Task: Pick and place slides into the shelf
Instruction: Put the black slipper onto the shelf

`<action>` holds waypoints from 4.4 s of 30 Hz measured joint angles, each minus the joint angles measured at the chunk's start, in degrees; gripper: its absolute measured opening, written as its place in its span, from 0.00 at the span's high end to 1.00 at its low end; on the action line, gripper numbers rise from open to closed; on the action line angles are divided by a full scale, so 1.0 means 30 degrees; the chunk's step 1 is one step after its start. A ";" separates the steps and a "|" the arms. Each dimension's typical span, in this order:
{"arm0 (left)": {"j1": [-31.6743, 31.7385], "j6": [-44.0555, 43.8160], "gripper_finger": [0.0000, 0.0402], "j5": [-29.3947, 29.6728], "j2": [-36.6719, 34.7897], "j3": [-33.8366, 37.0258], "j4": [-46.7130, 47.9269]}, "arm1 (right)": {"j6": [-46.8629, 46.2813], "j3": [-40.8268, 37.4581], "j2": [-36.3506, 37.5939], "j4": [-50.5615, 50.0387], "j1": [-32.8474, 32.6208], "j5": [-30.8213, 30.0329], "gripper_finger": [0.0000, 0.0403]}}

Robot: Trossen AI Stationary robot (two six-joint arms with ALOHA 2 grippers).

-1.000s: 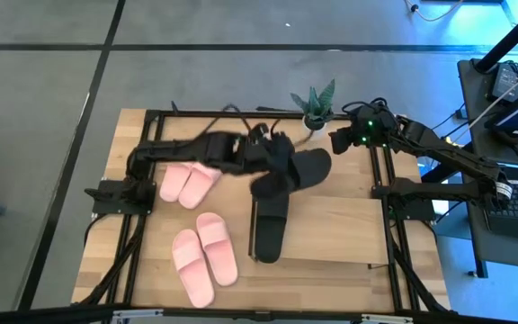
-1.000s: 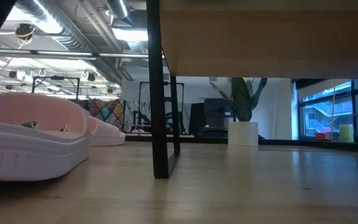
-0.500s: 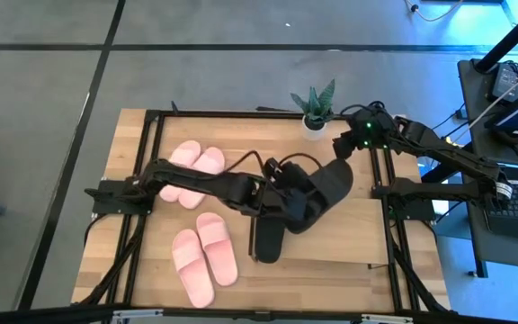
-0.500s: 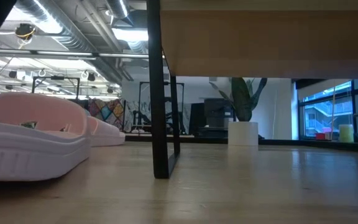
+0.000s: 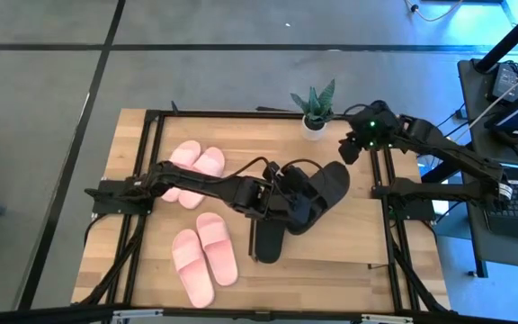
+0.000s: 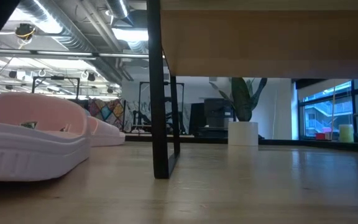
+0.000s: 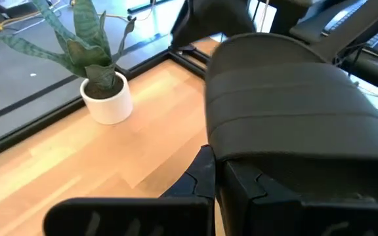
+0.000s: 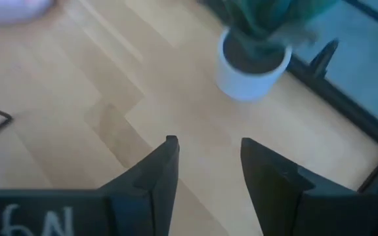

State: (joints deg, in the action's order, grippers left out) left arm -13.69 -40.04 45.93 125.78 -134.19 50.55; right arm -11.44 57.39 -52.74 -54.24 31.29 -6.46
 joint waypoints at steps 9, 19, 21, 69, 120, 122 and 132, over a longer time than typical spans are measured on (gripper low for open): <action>0.0819 0.1252 1.00 -0.0203 -0.0015 0.0000 0.0458 | 0.0087 0.4793 0.0012 -0.1088 0.0000 -0.0015 0.59; 0.1963 0.2658 1.00 -0.0684 -0.0058 0.0000 0.0393 | -0.2211 0.8994 -0.0025 -0.5617 0.0000 0.1469 0.59; 0.2075 0.3066 1.00 -0.0776 -0.0058 -0.0071 0.0375 | -0.2828 0.9377 -0.0053 -0.6356 0.0000 0.2477 0.59; 0.2310 0.7091 1.00 -0.1143 -0.0097 -0.0255 -0.0592 | -0.2655 0.9625 -0.2825 -0.7755 0.3011 0.9986 0.29; 0.2150 0.6975 1.00 -0.0043 -0.0092 -0.0255 -0.0599 | 0.0209 0.4561 -0.2691 -0.5193 0.4928 1.7341 0.29; 0.2150 0.6975 1.00 -0.0044 -0.0087 -0.0255 -0.0599 | -0.0085 0.4561 -0.2694 -0.5210 0.4845 1.7270 0.29; 0.2150 0.7040 1.00 -0.0043 -0.0087 -0.0255 -0.0799 | -0.0555 0.4561 -0.2699 -0.5310 0.4721 1.7034 0.61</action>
State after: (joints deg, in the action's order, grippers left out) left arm -7.25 -18.92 45.80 125.51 -134.96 48.15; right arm -13.10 71.07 -60.84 -70.17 45.45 44.64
